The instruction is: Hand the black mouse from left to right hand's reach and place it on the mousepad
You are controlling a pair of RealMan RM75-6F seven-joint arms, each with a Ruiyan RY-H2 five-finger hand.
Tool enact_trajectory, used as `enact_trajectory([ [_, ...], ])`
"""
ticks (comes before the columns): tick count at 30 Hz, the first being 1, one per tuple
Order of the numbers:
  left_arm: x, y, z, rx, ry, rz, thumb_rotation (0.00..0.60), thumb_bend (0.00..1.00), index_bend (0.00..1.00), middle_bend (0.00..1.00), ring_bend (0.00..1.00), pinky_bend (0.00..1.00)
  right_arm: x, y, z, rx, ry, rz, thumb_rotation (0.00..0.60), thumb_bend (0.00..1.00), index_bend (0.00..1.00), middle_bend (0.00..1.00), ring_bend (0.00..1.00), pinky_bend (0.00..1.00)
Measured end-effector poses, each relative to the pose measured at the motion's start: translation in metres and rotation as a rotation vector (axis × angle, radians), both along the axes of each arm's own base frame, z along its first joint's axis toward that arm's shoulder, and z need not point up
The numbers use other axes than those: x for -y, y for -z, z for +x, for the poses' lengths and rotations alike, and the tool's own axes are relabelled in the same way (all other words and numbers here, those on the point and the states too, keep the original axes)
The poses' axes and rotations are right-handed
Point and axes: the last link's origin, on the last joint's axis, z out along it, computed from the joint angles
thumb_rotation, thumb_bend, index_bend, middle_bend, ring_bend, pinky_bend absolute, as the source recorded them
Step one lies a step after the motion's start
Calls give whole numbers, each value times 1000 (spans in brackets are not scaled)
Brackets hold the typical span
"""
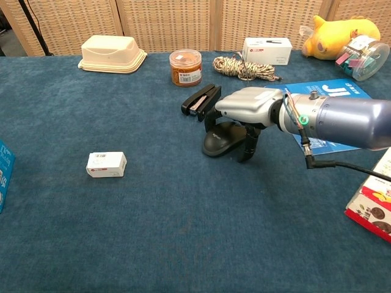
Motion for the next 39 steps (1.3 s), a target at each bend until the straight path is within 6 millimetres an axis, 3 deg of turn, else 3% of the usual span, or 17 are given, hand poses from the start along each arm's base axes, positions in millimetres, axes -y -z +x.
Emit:
enact_trajectory([
  [6,0,0,0,1,0,-5,600,68,0,0,0,0,2,3,-3,-12,-18,-16,600,136,342,310,208,351],
  [13,0,0,-1,7,-3,-9,600,68,0,0,0,0,3,3,-4,0,-54,-42,600,255,489,443,325,450],
  [18,-1,1,-1,6,-3,-14,600,68,0,0,0,0,2,0,-4,11,-92,-46,600,291,511,458,334,454],
  [30,-1,6,-1,-14,-11,-24,600,68,0,0,0,0,24,-40,-17,-160,-234,-81,600,392,525,466,338,454],
  [39,-5,17,-1,-64,-35,-38,600,68,0,0,0,0,44,-72,-44,-323,-312,-62,600,651,551,478,340,452],
])
